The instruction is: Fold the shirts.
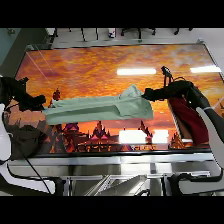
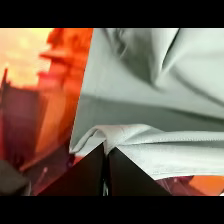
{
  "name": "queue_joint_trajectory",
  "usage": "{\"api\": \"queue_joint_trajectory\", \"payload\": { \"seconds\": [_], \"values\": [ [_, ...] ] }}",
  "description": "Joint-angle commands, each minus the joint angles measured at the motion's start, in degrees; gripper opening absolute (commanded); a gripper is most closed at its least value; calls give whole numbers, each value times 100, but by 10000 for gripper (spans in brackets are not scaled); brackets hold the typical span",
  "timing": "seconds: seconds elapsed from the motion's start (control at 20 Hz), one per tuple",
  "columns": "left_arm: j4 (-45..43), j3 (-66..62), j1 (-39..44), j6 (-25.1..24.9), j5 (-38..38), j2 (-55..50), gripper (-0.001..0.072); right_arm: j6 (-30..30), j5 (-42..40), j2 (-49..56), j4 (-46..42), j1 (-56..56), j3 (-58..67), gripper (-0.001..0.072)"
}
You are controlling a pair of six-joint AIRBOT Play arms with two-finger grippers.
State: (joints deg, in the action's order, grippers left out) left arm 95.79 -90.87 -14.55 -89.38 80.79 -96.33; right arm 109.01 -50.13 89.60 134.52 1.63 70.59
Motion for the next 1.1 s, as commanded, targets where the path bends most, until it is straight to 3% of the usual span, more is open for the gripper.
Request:
{"api": "queue_joint_trajectory", "payload": {
  "seconds": [0.0, 0.45, 0.5, 0.55, 0.6, 0.8, 1.05],
  "values": [
    [35, -916, 201, 107, -4, -861, 12, 55, 70, 973, 144, 39, 815, 24],
    [24, -2155, 557, 326, 299, -1838, 12, 83, 66, 1429, 109, 13, 1005, 26],
    [39, -2227, 564, 343, 321, -1834, 89, 142, 37, 1427, 114, 13, 1043, 61],
    [31, -2304, 588, 345, 411, -1832, 501, 146, -79, 1429, 96, 0, 1113, 287],
    [24, -2391, 588, 354, 566, -1832, 689, 216, -302, 1427, 13, -39, 1241, 533],
    [-24, -2868, 490, 358, 1285, -1725, 690, 133, -1552, 1429, -568, -763, 1779, 693],
    [26, -2020, 190, 750, 896, -693, 689, 155, -2549, 1768, -415, -1523, 1777, 693]
  ]
}}
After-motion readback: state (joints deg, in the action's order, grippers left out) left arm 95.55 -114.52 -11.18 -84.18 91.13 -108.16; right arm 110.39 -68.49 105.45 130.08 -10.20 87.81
